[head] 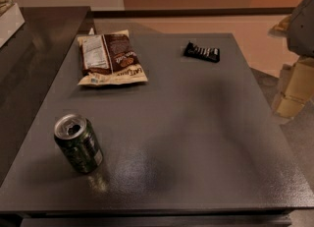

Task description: Pick rxbar chocolate

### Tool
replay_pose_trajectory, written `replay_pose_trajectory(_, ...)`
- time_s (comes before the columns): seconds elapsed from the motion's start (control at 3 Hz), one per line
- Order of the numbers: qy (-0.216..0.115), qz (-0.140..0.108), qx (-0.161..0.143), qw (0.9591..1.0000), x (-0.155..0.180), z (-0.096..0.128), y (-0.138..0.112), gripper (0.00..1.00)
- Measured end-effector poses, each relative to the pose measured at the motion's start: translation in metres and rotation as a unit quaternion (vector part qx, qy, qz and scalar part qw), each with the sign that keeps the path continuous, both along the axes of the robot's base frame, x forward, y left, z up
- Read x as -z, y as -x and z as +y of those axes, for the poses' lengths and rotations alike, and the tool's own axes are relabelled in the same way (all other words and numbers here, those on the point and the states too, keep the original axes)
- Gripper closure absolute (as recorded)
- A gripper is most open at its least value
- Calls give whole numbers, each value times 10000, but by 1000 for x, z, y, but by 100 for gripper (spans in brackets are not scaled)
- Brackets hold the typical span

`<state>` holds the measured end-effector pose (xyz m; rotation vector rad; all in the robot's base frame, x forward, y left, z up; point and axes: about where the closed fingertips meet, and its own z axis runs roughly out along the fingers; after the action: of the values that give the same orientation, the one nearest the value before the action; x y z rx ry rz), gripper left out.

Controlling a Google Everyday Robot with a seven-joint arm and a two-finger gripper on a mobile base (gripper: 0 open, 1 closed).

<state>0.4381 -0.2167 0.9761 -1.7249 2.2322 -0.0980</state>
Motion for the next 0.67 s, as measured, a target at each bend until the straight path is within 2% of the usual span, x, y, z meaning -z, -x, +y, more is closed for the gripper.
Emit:
replay_pose_trajectory(0.33,-14,-51,20,10000,-1,0,-2,0)
replay_pose_trajectory(0.67,-189,-141,158,9996,5,-2,-17,0)
